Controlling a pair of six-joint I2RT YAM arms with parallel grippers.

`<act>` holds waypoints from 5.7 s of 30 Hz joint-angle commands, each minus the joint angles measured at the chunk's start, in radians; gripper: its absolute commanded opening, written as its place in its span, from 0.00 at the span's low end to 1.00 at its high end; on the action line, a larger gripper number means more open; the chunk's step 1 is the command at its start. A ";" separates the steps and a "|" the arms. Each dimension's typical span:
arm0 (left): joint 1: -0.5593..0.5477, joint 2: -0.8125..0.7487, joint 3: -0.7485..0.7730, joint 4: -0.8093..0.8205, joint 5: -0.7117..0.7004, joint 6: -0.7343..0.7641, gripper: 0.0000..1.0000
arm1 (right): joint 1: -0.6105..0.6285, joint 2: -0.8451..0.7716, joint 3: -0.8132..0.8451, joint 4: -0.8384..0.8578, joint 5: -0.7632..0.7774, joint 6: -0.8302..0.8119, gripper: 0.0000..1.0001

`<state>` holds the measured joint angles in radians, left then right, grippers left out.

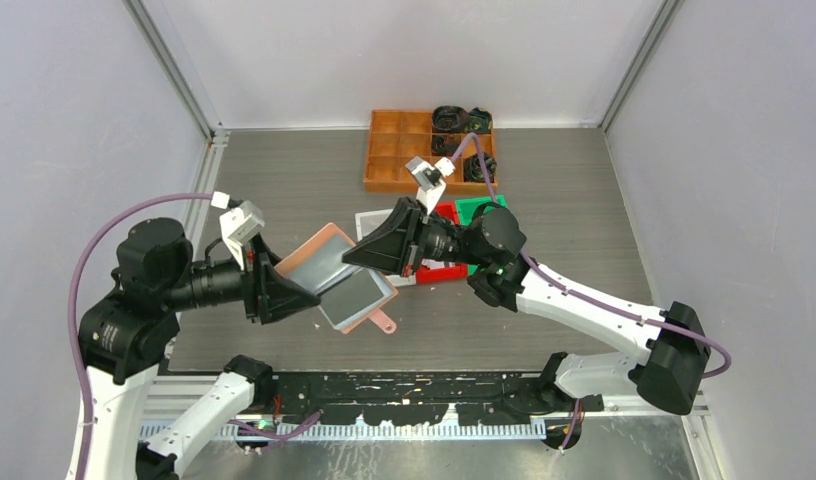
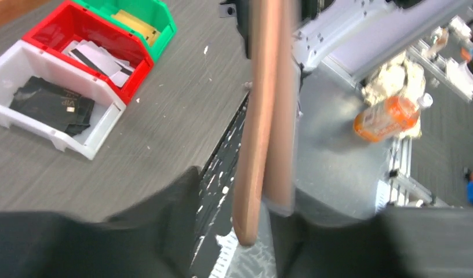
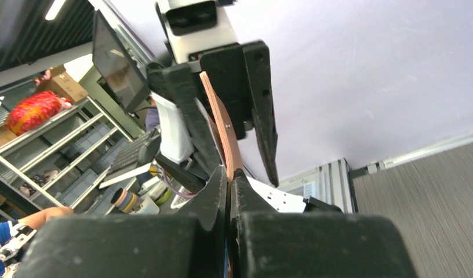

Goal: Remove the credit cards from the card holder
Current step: Open the card holder.

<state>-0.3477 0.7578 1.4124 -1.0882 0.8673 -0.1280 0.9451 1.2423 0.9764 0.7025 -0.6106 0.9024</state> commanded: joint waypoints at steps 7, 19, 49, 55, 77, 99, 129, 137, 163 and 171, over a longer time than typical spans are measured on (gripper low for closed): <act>-0.002 -0.053 -0.008 0.298 -0.118 -0.273 0.20 | 0.004 -0.049 -0.033 0.158 0.050 0.049 0.01; -0.002 -0.057 -0.013 0.306 -0.133 -0.308 0.20 | 0.008 -0.067 -0.008 0.039 0.067 -0.010 0.01; -0.002 0.149 0.164 -0.250 0.168 0.266 0.00 | 0.156 0.293 0.882 -1.583 -0.079 -0.845 0.45; -0.002 0.158 0.179 -0.293 0.174 0.305 0.00 | 0.165 0.307 0.899 -1.549 -0.084 -0.827 0.04; -0.002 -0.047 -0.138 0.453 0.045 -0.483 0.60 | 0.085 -0.088 0.104 -0.062 0.276 -0.095 0.01; -0.002 0.017 -0.003 0.013 0.201 0.007 0.00 | 0.079 -0.041 0.386 -0.826 -0.076 -0.439 0.51; -0.003 -0.109 -0.168 0.438 -0.019 -0.377 0.35 | 0.014 -0.136 0.193 -0.382 0.070 -0.178 0.01; -0.002 -0.131 -0.134 0.498 -0.026 -0.425 0.22 | 0.014 -0.151 0.146 -0.342 0.066 -0.148 0.01; -0.002 -0.042 -0.097 0.582 0.074 -0.604 0.21 | 0.015 -0.142 0.111 -0.188 -0.053 -0.022 0.01; -0.002 -0.022 -0.125 0.652 0.144 -0.667 0.25 | 0.014 -0.149 0.088 -0.152 -0.076 0.007 0.01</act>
<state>-0.3477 0.7238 1.2945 -0.5488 0.9474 -0.7444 0.9539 1.1233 1.0611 0.4648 -0.6582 0.8841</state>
